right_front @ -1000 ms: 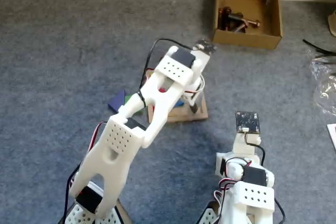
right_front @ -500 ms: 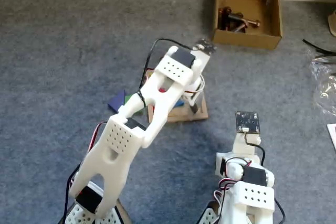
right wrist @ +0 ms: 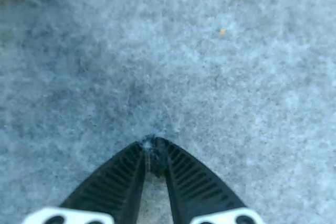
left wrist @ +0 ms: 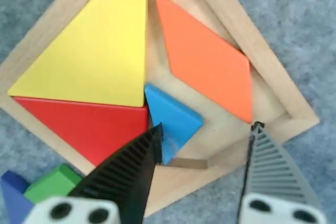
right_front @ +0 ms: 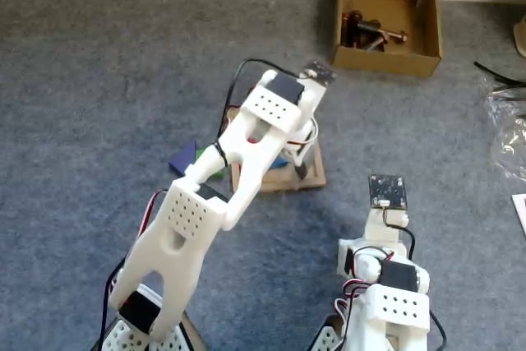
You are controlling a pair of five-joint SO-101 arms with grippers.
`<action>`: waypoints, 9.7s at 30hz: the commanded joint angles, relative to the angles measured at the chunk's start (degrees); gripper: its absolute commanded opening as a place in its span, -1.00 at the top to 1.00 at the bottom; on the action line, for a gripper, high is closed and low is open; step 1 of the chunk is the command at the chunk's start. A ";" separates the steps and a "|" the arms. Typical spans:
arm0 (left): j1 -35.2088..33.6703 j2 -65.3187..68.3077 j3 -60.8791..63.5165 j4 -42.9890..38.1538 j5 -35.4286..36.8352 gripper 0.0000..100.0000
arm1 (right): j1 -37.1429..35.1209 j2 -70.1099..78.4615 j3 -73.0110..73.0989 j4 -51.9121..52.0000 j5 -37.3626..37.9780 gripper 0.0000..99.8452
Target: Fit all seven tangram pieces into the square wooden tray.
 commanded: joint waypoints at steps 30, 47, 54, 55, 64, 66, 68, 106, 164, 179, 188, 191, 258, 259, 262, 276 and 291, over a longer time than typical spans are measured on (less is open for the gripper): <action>-0.66 -2.07 -6.20 4.13 0.26 0.50 | 1.89 -0.04 1.80 0.84 -0.18 0.99; 0.66 -1.89 -4.53 4.13 0.53 0.49 | 1.89 -0.04 1.80 0.84 -0.18 0.99; 1.63 3.03 -4.09 2.99 0.09 0.49 | 1.89 -0.04 1.80 0.84 -0.18 0.99; 1.63 3.30 -4.09 2.99 0.09 0.49 | 1.89 -0.04 1.80 0.84 -0.18 0.99; 1.63 3.56 -4.00 3.25 -5.89 0.50 | 1.89 -0.04 1.80 0.84 -0.18 0.99; 1.63 3.38 -4.09 3.25 -8.35 0.50 | 1.89 -0.04 1.80 0.84 -0.18 0.99; 1.63 3.38 -4.09 3.25 -10.02 0.50 | 1.89 -0.04 1.80 0.84 -0.18 0.99; 0.40 3.38 -9.71 2.99 -14.77 0.84 | 1.89 -0.04 1.80 0.84 -0.18 0.99; -1.80 5.05 -26.95 5.89 -4.48 0.62 | 1.89 -0.04 1.80 0.84 -0.18 0.99; -0.92 9.27 -26.95 5.80 -4.66 0.63 | 1.89 -0.04 1.80 0.84 -0.18 0.99; -1.36 9.45 -26.68 5.71 -4.75 0.63 | 1.89 -0.04 1.80 0.84 -0.18 0.99; -1.45 9.45 -26.68 5.71 -4.75 0.63 | 1.89 -0.04 1.80 0.84 -0.18 0.99; -0.22 7.69 -16.57 6.59 -4.57 0.67 | 1.89 -0.04 1.80 0.84 -0.18 0.99; 0.22 6.29 -14.55 6.59 -4.66 0.67 | 1.89 -0.04 1.80 0.84 -0.18 0.99; 1.01 2.15 -8.40 6.59 -4.57 0.67 | 1.89 -0.04 1.80 0.84 -0.18 0.99; 1.45 -7.25 -1.89 6.33 -9.14 0.66 | 1.89 -0.04 1.80 0.84 -0.18 0.99; 1.98 -7.69 -1.63 5.89 -36.22 0.57 | 1.89 -0.04 1.80 0.84 -0.18 0.99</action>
